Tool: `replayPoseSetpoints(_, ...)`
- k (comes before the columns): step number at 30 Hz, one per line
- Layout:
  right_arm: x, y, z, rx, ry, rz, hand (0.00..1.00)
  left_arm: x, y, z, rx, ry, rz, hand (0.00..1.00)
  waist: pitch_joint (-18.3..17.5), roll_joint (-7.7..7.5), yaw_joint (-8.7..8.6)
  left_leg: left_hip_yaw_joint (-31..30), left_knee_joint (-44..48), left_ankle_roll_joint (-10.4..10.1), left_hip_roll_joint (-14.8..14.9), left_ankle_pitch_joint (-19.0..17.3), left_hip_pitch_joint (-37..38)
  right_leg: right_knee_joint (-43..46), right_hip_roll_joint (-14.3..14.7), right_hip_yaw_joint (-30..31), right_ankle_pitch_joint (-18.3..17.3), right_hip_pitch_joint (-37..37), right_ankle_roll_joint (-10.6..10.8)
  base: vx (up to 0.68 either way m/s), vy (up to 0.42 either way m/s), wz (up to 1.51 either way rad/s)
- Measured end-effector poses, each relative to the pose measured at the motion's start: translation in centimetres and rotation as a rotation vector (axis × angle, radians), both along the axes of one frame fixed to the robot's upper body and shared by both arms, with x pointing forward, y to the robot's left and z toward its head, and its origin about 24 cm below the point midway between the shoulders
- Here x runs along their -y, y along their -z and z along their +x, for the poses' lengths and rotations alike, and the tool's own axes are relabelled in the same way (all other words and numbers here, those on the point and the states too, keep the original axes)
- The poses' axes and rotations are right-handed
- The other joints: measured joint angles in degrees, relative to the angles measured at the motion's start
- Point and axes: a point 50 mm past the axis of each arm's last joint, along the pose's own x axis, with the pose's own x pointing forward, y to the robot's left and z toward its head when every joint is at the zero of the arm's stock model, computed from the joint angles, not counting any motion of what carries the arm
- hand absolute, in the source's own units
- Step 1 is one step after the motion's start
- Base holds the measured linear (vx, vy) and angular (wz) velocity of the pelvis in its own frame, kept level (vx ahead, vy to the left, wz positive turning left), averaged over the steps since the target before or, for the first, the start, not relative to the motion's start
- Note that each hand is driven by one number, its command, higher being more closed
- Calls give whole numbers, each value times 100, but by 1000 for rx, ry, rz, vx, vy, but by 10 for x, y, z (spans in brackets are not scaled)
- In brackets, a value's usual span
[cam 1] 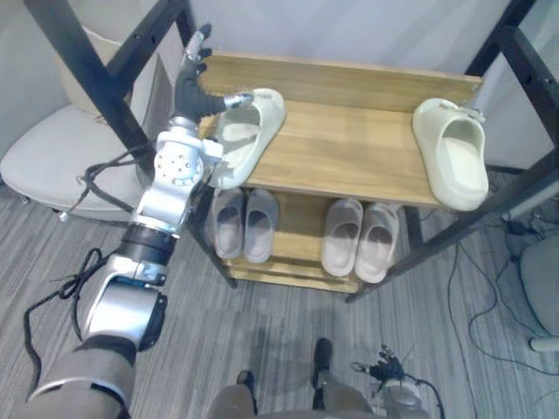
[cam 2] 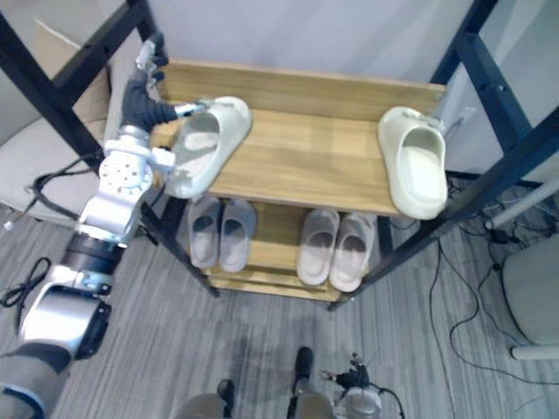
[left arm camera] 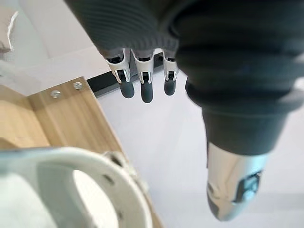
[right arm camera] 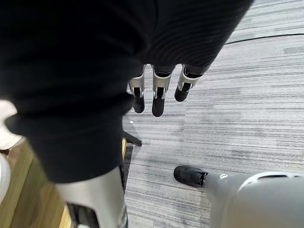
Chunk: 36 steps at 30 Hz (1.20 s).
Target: Organize the slippers on the shoe rack
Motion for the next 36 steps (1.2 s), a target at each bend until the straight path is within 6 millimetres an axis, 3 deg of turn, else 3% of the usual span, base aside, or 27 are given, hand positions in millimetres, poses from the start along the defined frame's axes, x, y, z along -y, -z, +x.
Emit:
replayPoseSetpoints(29, -9, -3, 5, 31, -45, 0, 0, -36, -13, 9, -3, -358, 361, 0, 270, -57, 11, 285, 425, -38, 162, -228, -116, -4, 133, 246, 106, -85, -63, -10, 1, -6)
replayPoseSetpoints(36, -13, -4, 8, 45, -63, 3, 0, -19, -29, 11, 44, -330, 434, 0, 313, -49, 8, 305, 561, -60, 212, -264, -305, -1, 186, 260, 148, -261, -98, -8, 3, -5)
